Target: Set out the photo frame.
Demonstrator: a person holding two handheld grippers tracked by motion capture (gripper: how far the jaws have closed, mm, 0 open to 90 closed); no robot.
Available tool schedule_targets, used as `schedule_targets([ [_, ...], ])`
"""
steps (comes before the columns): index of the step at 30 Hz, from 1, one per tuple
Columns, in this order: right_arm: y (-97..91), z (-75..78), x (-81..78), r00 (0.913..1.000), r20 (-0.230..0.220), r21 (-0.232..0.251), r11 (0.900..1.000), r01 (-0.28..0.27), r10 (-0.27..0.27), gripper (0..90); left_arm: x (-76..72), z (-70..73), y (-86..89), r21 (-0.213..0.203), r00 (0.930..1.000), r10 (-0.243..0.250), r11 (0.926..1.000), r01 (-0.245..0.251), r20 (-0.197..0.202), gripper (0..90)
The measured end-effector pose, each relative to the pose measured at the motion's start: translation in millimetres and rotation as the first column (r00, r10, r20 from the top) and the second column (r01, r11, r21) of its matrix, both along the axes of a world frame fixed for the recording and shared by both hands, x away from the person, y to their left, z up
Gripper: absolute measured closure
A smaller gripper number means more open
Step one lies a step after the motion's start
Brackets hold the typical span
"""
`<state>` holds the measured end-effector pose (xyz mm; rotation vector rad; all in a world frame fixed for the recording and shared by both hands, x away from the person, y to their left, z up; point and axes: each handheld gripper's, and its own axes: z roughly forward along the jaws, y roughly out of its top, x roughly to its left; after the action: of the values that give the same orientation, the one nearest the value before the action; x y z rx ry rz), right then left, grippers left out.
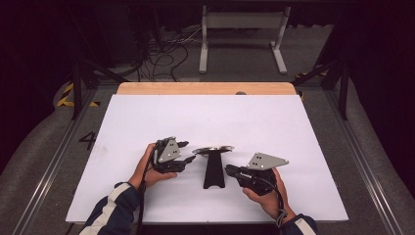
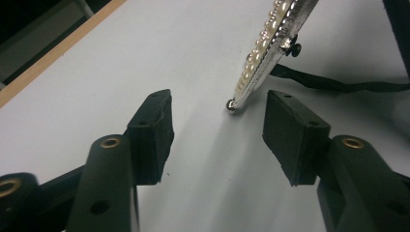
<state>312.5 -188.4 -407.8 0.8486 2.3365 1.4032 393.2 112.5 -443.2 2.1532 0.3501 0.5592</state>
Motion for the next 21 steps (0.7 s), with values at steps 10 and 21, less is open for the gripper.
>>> schedule_targets([
  [10, 22.4, -2.0, -11.9, 0.9979, 0.065, -0.018, 0.9998, -0.004, 0.005, 90.0, 3.0, -3.9, -10.7, -0.047, 0.9954, -0.053, 0.9977, 0.049, -0.079, 54.1],
  [21, 66.8, -17.3, -18.6, 0.9953, 0.087, -0.075, 0.9965, -0.036, 0.042, 90.0, 4.9, -6.7, -19.3, -0.067, 0.9948, -0.045, 0.9970, 0.038, -0.092, 62.1],
])
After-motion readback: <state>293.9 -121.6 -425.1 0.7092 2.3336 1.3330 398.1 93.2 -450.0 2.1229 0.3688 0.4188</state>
